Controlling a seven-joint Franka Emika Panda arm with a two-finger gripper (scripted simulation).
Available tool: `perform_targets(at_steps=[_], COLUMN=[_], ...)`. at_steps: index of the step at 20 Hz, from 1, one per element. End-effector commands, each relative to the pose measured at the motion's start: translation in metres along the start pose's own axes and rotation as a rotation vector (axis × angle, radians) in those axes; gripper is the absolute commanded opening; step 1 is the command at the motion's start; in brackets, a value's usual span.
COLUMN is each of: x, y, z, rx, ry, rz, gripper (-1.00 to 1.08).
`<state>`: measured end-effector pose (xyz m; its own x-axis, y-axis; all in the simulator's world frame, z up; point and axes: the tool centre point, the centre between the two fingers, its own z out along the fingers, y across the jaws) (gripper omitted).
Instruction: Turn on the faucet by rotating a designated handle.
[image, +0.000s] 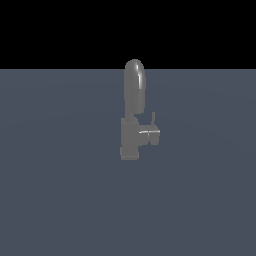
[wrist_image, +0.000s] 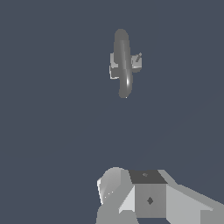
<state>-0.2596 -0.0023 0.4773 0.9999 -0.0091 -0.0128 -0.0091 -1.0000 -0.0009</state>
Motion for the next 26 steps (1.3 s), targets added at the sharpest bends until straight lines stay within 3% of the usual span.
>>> perform_targets(at_steps=[1,13,26], x=[0.0,0.019,0.081], y=[0.0,0.001,0.008], z=[0.0,0.003,0.02], rx=[0.0,0.043,0.188], ry=[0.0,-0.048,-0.209], rz=[0.0,0.045,0.192], gripper=[-1.0,-1.0,-1.0])
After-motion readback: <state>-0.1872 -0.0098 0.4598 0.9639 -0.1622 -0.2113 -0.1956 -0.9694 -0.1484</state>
